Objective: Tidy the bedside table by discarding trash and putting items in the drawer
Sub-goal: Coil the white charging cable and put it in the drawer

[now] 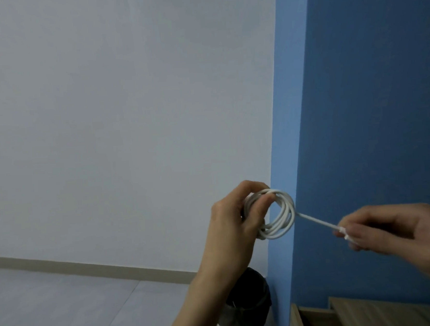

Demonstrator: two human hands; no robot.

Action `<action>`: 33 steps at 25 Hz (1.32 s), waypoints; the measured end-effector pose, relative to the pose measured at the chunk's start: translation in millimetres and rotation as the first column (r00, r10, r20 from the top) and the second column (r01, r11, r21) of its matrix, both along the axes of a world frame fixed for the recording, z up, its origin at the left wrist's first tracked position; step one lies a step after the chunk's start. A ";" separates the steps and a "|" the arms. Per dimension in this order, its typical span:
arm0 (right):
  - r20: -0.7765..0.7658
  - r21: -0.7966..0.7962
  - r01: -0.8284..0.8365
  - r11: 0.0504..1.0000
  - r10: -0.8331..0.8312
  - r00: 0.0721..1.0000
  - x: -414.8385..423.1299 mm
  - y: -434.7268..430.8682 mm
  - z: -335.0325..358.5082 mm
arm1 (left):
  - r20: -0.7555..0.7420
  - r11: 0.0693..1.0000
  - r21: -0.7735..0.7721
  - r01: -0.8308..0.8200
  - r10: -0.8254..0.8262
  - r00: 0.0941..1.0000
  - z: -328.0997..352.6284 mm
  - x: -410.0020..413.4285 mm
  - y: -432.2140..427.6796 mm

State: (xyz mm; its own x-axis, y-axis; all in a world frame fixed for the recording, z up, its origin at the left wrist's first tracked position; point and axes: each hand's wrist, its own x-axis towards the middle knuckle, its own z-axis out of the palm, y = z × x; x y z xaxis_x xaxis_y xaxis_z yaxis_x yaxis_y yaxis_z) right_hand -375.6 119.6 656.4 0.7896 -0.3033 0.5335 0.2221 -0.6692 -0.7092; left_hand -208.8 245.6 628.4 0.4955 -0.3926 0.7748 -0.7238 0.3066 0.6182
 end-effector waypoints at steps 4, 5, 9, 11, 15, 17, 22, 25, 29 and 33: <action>0.000 0.512 -0.215 0.832 0.250 0.968 10.2 7.8 -13.1 | 0.122 0.989 -0.020 -0.147 0.148 0.981 -6.6 -4.6 -7.1; 0.070 0.568 -0.255 0.782 0.263 0.962 15.8 12.3 -13.5 | 0.150 0.984 -0.030 -0.174 0.177 0.973 -7.9 -7.9 -9.3; 0.299 0.350 -0.144 0.926 0.035 0.954 42.0 29.3 -23.9 | 0.165 0.972 -0.087 -0.217 0.229 0.959 -11.4 -20.3 -20.0; 0.405 0.311 0.039 0.950 -0.169 0.899 54.1 31.3 -33.6 | 0.122 0.977 -0.100 -0.186 0.197 0.973 -12.2 -24.4 -24.2; 0.564 0.205 0.266 0.942 -0.336 0.754 68.0 33.3 -40.6 | 0.054 0.984 -0.118 -0.135 0.142 0.988 -13.5 -26.7 -24.2; 0.610 0.150 0.280 0.948 -0.312 0.728 71.3 32.7 -41.3 | 0.040 0.982 -0.130 -0.139 0.145 0.989 -14.8 -27.2 -24.4; 0.652 0.223 0.140 0.965 -0.254 0.714 80.4 35.9 -41.9 | 0.069 0.975 -0.156 -0.156 0.169 0.983 -16.5 -27.7 -24.8; 0.624 0.257 0.044 0.966 -0.200 0.755 82.6 34.9 -42.2 | 0.076 0.985 -0.092 -0.148 0.155 0.985 -14.6 -27.2 -22.7; 0.525 0.405 -0.087 0.910 -0.154 0.837 83.0 33.1 -44.9 | 0.042 0.990 -0.039 -0.135 0.137 0.990 -9.0 -22.3 -18.1; 0.435 0.440 -0.100 0.892 -0.114 0.893 84.1 28.0 -49.2 | 0.185 0.970 0.045 -0.238 0.226 0.956 -11.3 -17.9 -20.5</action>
State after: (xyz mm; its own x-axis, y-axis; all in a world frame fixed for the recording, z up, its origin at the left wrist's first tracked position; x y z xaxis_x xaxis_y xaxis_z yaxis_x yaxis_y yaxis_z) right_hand -291.5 147.6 607.2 0.5018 -0.5938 0.6290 0.5763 -0.3127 -0.7550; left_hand -226.7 225.1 617.1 0.4359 -0.3364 0.8348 -0.8699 0.0804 0.4866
